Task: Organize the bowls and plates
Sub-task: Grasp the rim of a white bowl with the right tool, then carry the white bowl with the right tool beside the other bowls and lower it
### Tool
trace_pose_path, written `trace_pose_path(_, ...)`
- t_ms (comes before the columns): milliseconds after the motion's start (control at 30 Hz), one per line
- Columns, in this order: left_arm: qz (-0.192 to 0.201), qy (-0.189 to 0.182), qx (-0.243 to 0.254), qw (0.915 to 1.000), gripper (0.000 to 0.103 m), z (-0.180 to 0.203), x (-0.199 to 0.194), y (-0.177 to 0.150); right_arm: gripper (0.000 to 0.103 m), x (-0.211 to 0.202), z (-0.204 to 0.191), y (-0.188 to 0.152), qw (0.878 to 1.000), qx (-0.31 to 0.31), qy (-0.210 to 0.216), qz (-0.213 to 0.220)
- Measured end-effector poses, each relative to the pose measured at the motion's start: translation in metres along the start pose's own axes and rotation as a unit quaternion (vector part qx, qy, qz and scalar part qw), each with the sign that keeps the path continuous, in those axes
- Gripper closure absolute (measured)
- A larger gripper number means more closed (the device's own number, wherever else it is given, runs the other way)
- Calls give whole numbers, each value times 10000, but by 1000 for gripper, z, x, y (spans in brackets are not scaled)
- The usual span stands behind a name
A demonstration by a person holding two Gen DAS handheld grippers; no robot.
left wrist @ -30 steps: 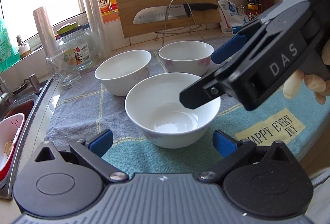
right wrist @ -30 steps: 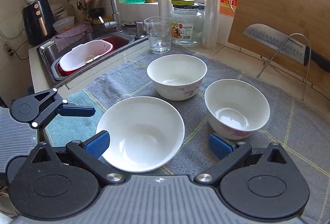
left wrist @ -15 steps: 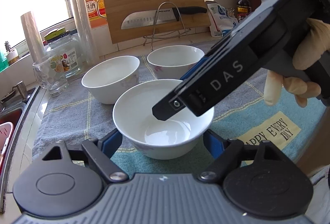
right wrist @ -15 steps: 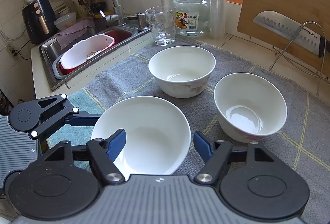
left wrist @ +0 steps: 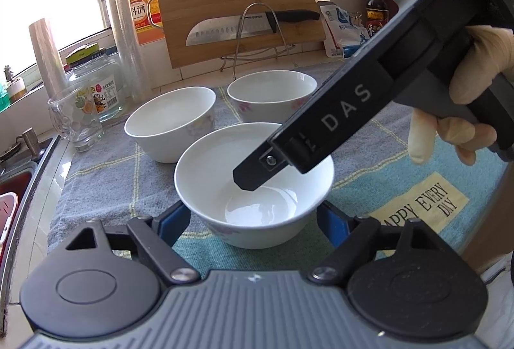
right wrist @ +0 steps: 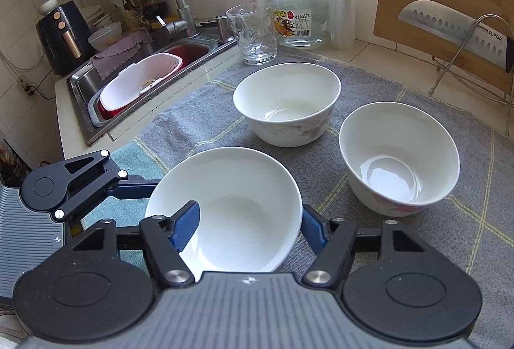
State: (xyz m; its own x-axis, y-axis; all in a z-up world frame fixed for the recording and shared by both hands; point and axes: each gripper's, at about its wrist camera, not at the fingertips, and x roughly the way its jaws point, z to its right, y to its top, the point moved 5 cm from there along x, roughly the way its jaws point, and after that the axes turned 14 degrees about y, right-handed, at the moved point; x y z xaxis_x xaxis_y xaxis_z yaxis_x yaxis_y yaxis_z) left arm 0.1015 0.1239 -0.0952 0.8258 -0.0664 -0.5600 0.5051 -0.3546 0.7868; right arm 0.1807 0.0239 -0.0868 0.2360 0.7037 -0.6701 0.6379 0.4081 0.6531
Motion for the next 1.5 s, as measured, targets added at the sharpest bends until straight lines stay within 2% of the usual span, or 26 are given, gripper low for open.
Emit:
trace_pose_path(167,-4,0,8,10000,18,1,-1,0,29,-2,6,2,9993,311,210,57)
trace_pose_path(500,-31,-164,39,9999,18,5,-6,4,26,-15,1,-2,9992,351,126,114)
trace_pose_path(833,180,-667,302,9972,18,30,-7,19,26,-53,12,-20,9970,610,-313,364)
trace_pose_path(1167,361,-1303,651,9887,18,78,-9,34,26,-97,27,-52,9895,1010,-849,582)
trace_pose_path(1500,345,-1705,855,9810,18,113,-14,37,26,-123,39,-78,9826,1308,-1153,644)
